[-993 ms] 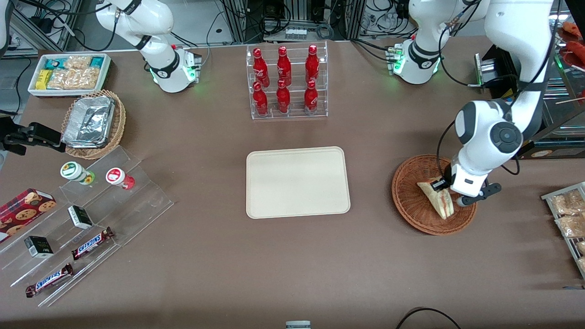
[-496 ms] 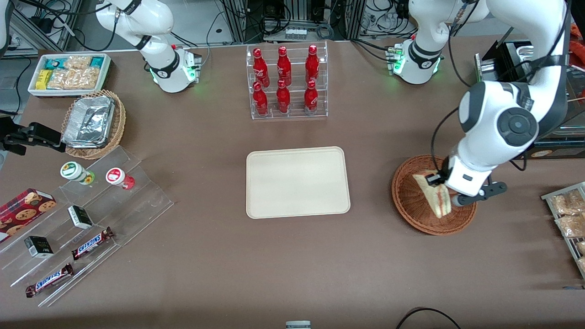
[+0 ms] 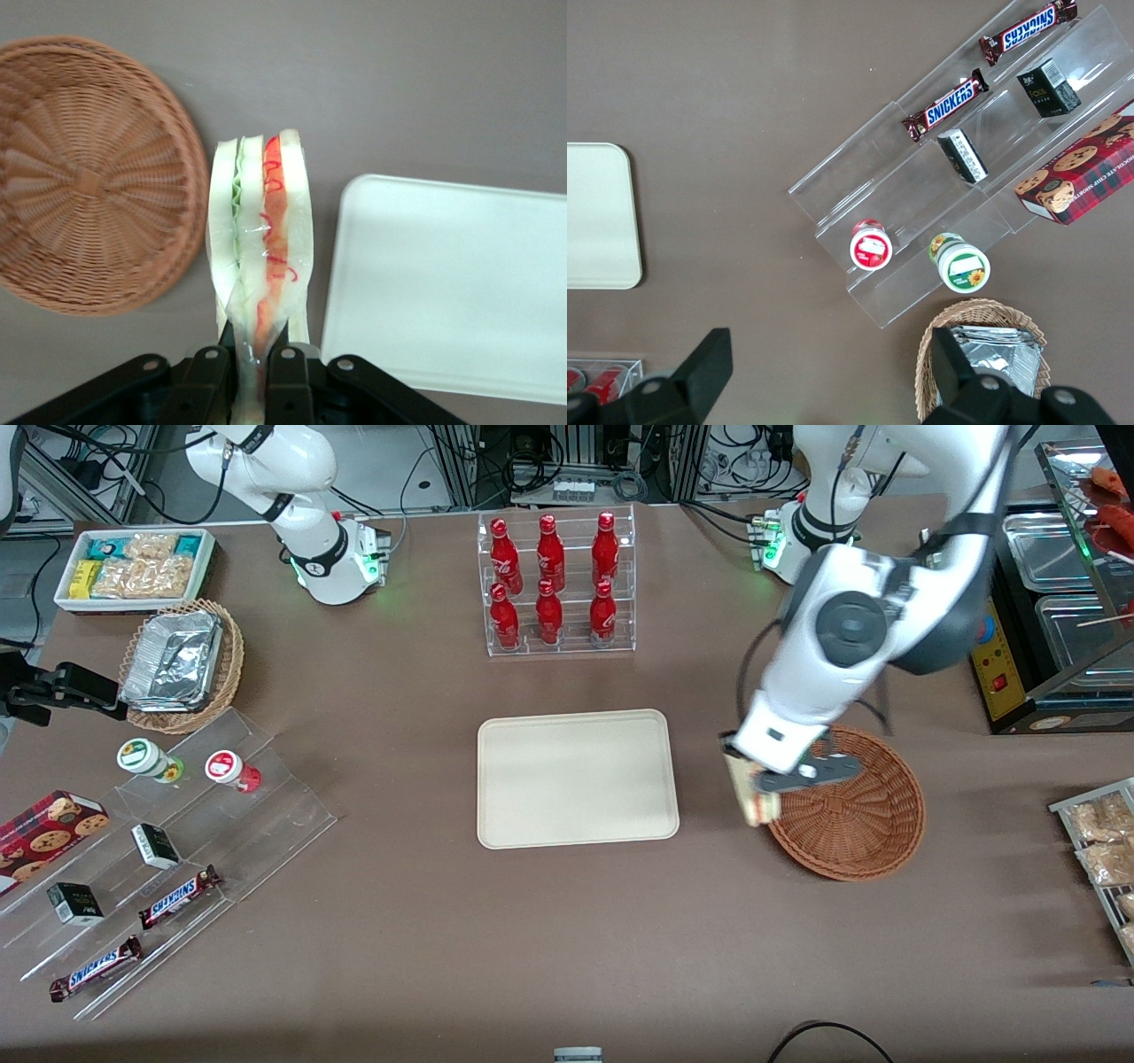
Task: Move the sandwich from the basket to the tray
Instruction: 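Lift the sandwich and carry it over the cream tray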
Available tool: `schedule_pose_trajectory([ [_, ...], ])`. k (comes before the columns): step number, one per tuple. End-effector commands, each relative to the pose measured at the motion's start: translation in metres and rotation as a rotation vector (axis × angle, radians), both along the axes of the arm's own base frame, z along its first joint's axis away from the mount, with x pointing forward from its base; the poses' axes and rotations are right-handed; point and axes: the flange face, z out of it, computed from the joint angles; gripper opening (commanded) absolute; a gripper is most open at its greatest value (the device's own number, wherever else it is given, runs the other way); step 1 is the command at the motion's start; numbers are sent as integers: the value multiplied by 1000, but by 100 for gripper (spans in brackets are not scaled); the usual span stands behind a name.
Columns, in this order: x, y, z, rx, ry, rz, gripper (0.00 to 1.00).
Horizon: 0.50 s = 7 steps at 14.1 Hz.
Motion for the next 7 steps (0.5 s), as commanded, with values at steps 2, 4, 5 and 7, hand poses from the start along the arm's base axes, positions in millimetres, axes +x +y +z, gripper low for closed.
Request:
schedule_pose_trajectory([
  [2,-1,-59,-12,-50,44,-25,0],
  [4,-11,-91,-26,-47,56,-56,0],
  [5,-15,-112,-37,-41,60,-49,0],
  [7,-22,-147,-61,-28,73,-55,0],
])
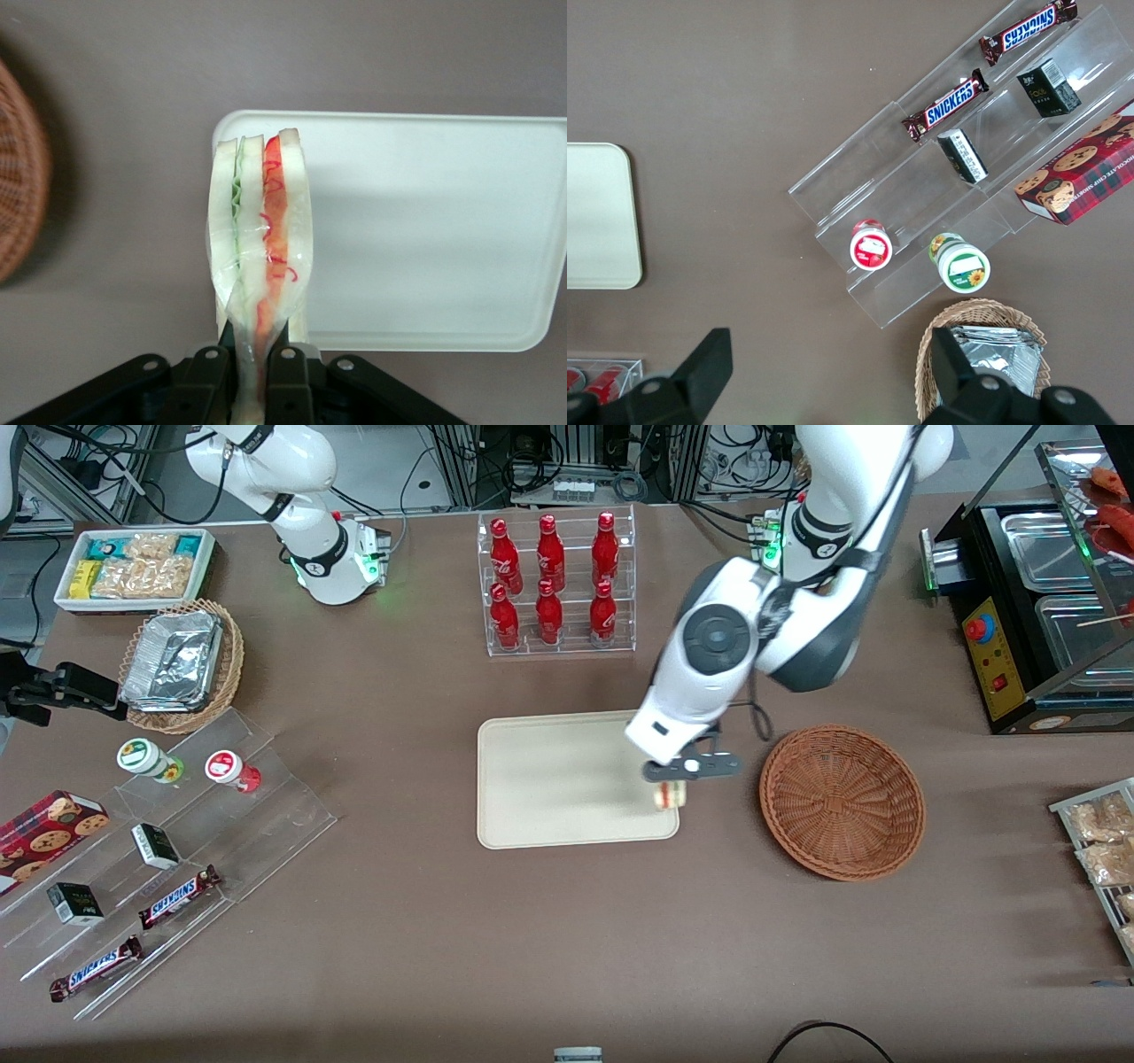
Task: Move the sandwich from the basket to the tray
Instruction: 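Lift the sandwich and carry it over the cream tray, then lower the sandwich onto the tray and open the left gripper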
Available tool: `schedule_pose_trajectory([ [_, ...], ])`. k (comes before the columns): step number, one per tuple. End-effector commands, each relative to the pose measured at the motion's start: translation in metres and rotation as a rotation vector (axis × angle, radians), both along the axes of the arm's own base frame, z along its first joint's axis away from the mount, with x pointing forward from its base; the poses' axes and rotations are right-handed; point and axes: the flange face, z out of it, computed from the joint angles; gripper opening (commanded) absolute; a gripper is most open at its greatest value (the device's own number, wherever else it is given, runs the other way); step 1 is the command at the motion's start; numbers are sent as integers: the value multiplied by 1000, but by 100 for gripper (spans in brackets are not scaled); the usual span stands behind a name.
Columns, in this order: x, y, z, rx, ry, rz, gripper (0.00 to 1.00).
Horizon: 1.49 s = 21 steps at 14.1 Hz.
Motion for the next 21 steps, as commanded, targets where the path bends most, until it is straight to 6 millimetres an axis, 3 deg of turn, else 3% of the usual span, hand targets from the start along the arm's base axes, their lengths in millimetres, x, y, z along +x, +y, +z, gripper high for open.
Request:
schedule_pose_trajectory([
  [1,-4,-50,-29,10,18,-13,0],
  [6,-22,-95,-73,-29,-30,-65,0],
  [11,-30,-108,-109,-33,-34,-81,0],
  [14,-35,-105,-129,-15,-11,-77,2],
  [18,-35,-105,-142,-13,-2,-19,0],
  [19,-36,-105,-142,-14,1,-15,17],
  [20,-38,-107,-144,-13,2,-18,66],
  [21,-42,-110,-147,-9,4,-38,98],
])
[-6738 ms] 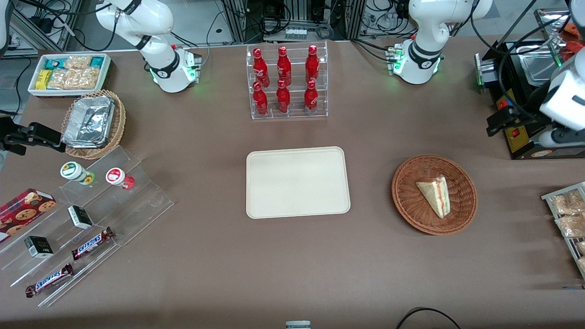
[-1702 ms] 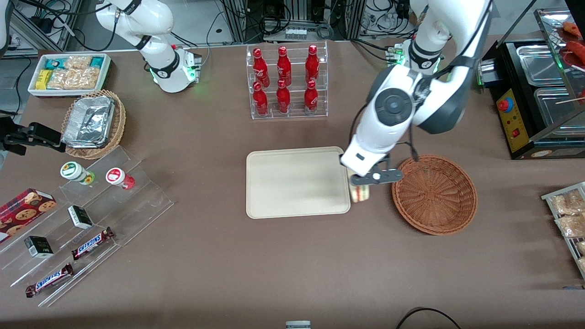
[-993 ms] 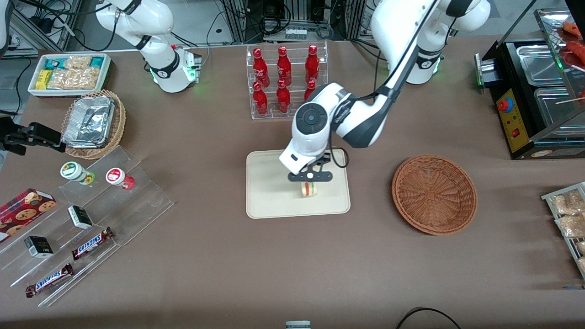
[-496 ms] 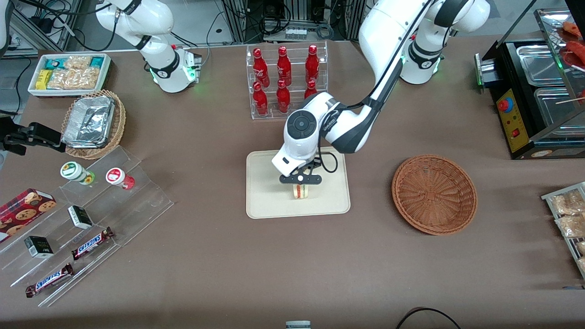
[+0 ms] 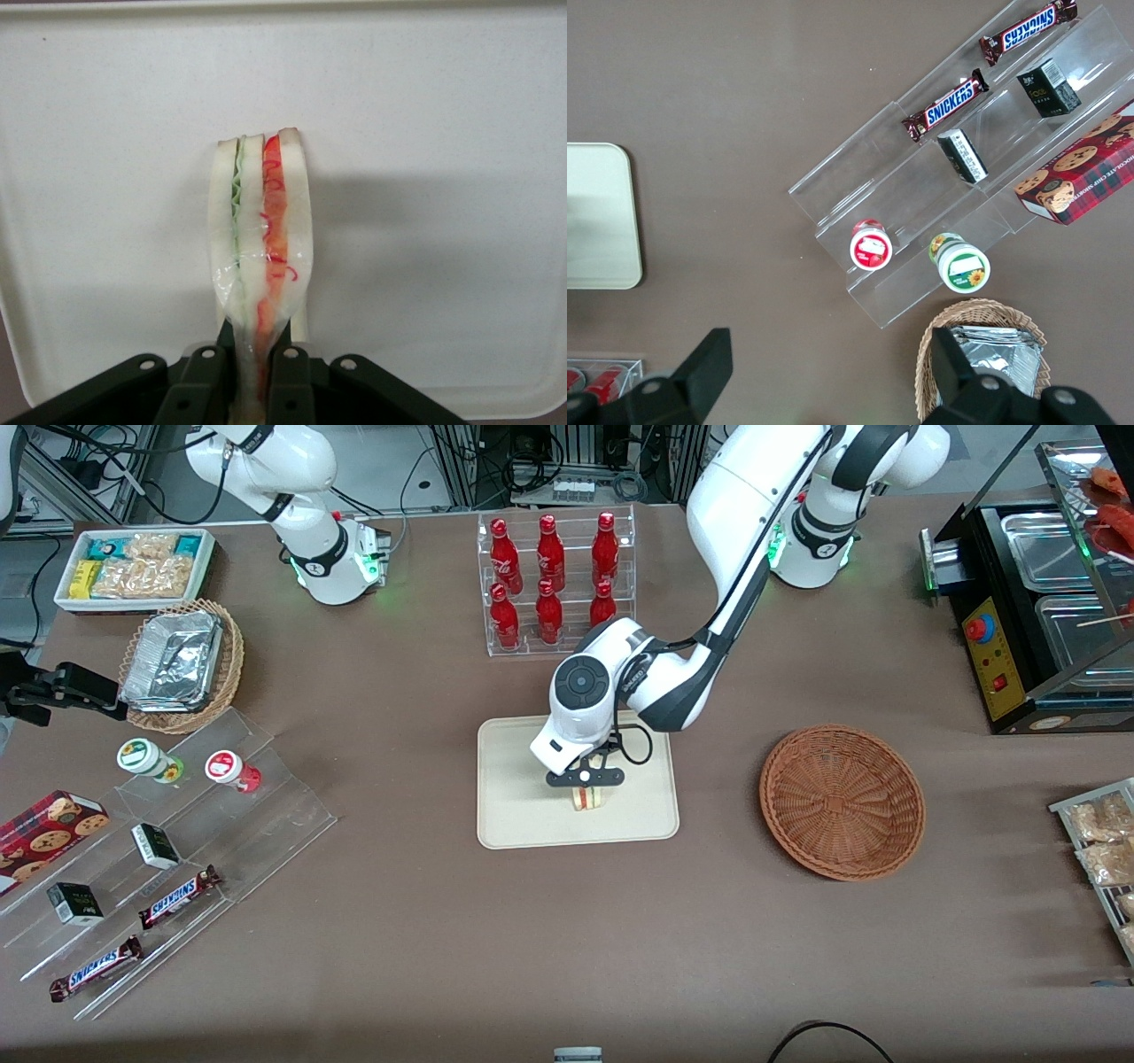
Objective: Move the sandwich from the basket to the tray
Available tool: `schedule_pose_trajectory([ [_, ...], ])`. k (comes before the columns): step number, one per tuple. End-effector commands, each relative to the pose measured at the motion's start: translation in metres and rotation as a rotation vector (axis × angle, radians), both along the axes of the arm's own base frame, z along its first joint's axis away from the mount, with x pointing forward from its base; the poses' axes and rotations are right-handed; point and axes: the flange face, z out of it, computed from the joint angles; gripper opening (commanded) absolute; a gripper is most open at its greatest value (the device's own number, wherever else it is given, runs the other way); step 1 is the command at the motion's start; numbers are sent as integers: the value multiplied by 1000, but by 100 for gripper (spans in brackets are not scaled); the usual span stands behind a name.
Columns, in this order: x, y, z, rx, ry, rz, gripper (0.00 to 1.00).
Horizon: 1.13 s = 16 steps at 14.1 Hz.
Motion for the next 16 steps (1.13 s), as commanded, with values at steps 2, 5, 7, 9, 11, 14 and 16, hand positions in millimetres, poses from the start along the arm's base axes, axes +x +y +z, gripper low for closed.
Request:
schedule_pose_trajectory([
  [2,-6,-8,2,-2,-1,5,100],
  [5,0,-6,30,-13,-22,18,100],
  [7,3,3,67,-9,-25,25,100],
  [9,22,27,106,-19,-48,70,100],
  [11,36,55,145,-30,-59,110,100],
  [14,51,103,192,-10,-38,167,100],
  [16,68,152,219,1,-30,216,100],
])
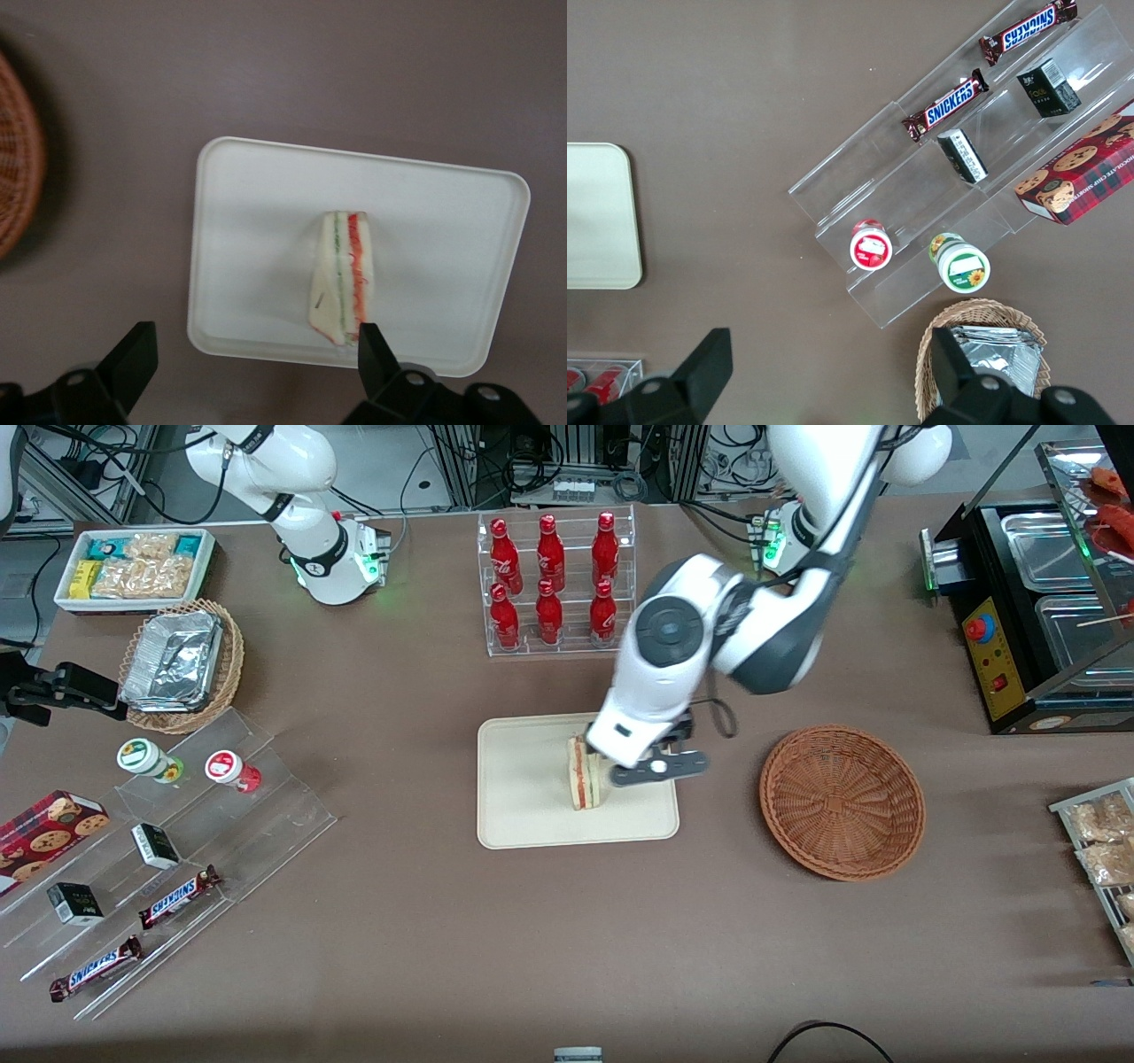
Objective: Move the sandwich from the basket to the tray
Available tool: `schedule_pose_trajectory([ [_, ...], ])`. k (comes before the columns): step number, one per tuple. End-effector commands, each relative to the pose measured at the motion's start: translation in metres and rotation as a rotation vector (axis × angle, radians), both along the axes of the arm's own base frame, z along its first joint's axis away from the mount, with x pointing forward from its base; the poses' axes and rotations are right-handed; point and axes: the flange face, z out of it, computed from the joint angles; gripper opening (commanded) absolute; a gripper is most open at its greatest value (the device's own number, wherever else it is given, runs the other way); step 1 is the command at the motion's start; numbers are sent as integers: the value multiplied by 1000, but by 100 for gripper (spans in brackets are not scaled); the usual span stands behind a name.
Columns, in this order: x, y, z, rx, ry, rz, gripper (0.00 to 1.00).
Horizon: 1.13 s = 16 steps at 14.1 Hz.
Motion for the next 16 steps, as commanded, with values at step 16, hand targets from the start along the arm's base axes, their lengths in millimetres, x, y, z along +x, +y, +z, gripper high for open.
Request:
schedule_pose_trajectory([
  [16,-24,302,155,17,22,-165,100],
])
